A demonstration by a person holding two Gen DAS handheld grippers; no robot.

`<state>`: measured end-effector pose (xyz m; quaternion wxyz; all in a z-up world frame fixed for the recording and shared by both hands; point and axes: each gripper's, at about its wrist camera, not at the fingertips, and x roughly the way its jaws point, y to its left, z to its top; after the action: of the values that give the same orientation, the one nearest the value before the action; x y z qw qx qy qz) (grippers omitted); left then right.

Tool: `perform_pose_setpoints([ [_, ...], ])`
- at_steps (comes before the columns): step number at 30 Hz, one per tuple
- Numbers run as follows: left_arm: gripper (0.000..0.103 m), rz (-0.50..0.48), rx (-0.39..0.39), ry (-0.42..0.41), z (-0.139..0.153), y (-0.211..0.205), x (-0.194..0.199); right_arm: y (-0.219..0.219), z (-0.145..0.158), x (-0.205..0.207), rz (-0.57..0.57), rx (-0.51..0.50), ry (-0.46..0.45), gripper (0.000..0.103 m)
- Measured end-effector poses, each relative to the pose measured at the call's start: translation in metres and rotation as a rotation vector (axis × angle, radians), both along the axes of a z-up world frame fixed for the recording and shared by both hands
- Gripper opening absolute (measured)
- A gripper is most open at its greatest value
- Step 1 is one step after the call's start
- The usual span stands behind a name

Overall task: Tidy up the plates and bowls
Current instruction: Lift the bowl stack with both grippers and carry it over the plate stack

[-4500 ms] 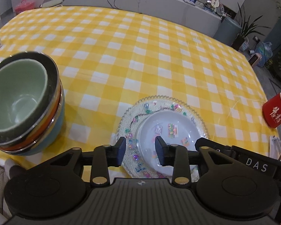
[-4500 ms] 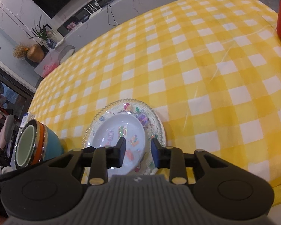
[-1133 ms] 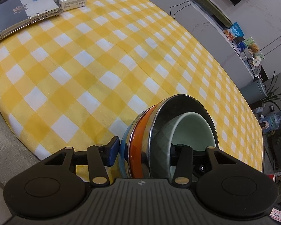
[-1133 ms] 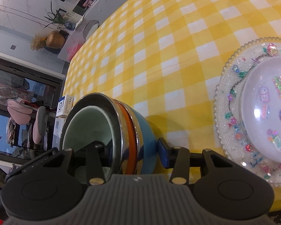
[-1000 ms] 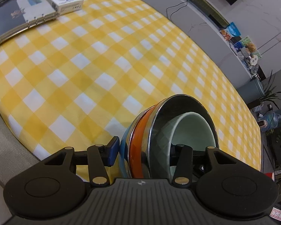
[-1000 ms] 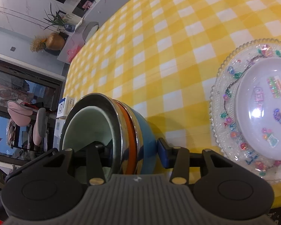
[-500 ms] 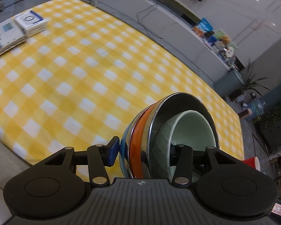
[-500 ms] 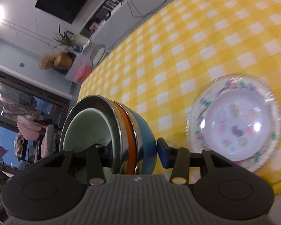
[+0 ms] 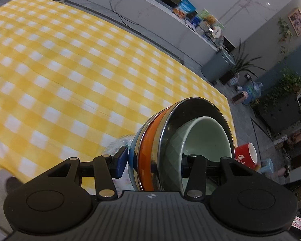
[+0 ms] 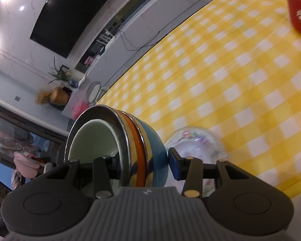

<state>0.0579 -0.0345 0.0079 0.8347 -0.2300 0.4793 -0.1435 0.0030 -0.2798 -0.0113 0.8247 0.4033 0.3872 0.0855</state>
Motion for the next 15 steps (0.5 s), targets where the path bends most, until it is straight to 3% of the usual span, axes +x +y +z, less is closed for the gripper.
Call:
perform_pose_setpoints([
  [4,0.053,-0.015,0.006,0.024,-0.012,-0.01,0.005,-0.015,-0.013,0.0,-0.012,0.0,0.025,0.044],
  [15,0.053,0.003,0.005,0.109,-0.041,-0.004,0.012,-0.006,-0.041,0.014,0.019,-0.003,0.106,0.044],
])
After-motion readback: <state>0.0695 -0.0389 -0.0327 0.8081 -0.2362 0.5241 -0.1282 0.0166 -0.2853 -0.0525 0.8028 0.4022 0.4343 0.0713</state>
